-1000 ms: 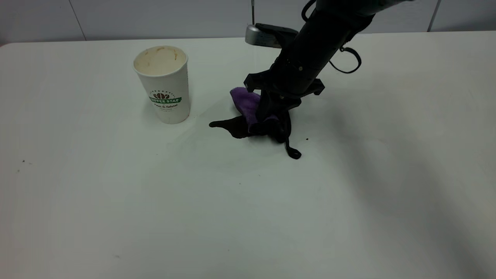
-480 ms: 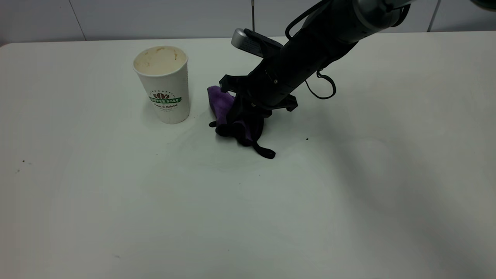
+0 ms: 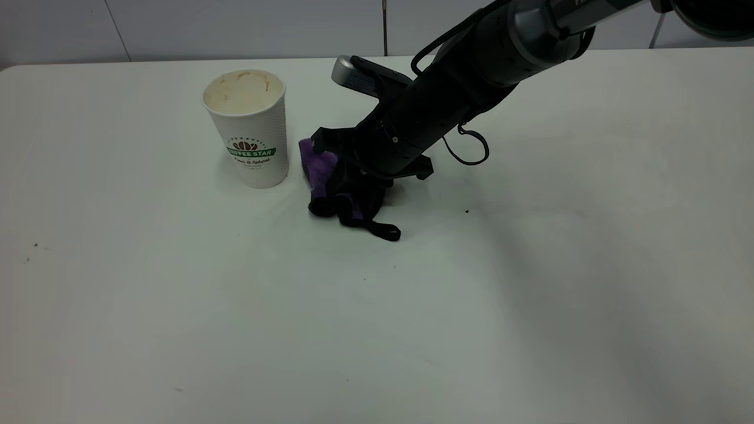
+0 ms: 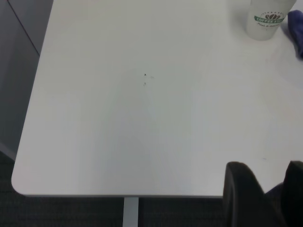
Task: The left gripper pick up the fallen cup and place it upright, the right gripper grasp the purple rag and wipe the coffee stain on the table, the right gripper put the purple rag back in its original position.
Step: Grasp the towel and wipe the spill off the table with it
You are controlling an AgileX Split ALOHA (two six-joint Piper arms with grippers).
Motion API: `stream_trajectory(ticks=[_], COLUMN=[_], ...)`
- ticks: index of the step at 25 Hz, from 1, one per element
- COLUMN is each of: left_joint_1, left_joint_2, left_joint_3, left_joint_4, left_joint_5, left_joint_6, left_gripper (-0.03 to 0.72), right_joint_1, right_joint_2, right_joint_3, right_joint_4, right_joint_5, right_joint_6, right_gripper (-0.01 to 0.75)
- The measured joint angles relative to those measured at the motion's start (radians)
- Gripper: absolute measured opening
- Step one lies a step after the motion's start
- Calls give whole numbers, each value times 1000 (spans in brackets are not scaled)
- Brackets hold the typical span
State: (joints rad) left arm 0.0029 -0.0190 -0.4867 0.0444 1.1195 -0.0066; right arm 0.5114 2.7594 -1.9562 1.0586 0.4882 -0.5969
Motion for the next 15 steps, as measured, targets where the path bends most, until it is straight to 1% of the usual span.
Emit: stream_trajectory(ticks=[5, 11, 15], left_joint_1=[0, 0, 0], left_joint_2=[0, 0, 0], left_joint_3=[0, 0, 0], left_joint_4=[0, 0, 0], left_joint_5=[0, 0, 0], left_joint_6=[0, 0, 0], left_gripper=[242, 242, 242], right_joint_1=[8, 8, 8], right_joint_2=[0, 0, 0], right_joint_3=[0, 0, 0], right_joint_4=[25, 53, 57], right_joint_5=[-84, -218, -276], right_joint_6=[1, 9, 16], right_gripper=[73, 73, 73])
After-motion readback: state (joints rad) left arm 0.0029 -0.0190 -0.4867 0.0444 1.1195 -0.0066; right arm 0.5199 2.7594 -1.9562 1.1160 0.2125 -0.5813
